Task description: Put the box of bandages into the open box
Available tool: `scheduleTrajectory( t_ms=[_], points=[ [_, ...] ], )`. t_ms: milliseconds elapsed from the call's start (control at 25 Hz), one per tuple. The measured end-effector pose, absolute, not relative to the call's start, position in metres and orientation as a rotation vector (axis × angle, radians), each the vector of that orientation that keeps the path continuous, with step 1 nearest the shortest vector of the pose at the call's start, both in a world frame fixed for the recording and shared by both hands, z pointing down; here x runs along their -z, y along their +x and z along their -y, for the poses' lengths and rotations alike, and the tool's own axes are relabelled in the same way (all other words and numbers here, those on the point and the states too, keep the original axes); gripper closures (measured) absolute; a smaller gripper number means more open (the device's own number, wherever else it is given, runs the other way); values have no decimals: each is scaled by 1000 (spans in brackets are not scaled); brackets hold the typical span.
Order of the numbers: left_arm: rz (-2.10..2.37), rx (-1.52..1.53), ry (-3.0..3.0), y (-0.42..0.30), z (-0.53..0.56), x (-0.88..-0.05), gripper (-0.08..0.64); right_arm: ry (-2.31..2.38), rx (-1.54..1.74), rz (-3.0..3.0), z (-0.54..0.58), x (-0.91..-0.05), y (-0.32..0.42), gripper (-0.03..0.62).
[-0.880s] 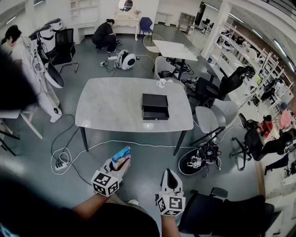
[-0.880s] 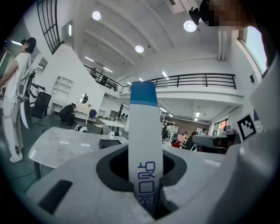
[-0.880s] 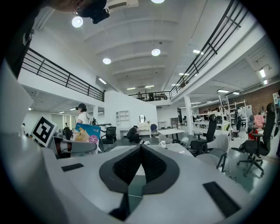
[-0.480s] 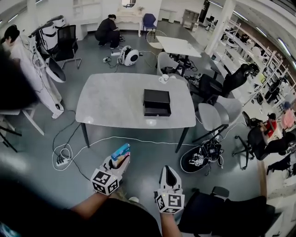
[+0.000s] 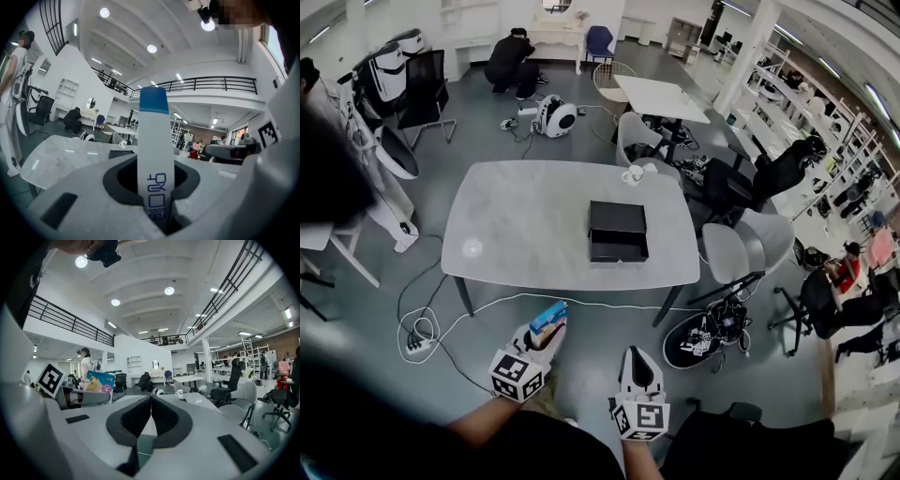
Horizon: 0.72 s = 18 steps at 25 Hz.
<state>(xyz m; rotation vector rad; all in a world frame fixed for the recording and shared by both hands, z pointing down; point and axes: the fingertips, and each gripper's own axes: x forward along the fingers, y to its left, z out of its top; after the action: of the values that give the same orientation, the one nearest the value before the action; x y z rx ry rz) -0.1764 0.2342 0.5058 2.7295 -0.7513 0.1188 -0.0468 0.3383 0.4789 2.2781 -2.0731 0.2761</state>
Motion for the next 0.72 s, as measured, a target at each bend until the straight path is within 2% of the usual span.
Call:
scheduleTrajectory(
  t_ms=[360,720],
  points=[
    [694,-168,2694,-139,-86,-525,469,2257,-322,2015,-186,-492,4,581],
    [506,-236,2701,-91,-11,-535,469,2377,-420,1836,-110,-505,65,581]
  ],
)
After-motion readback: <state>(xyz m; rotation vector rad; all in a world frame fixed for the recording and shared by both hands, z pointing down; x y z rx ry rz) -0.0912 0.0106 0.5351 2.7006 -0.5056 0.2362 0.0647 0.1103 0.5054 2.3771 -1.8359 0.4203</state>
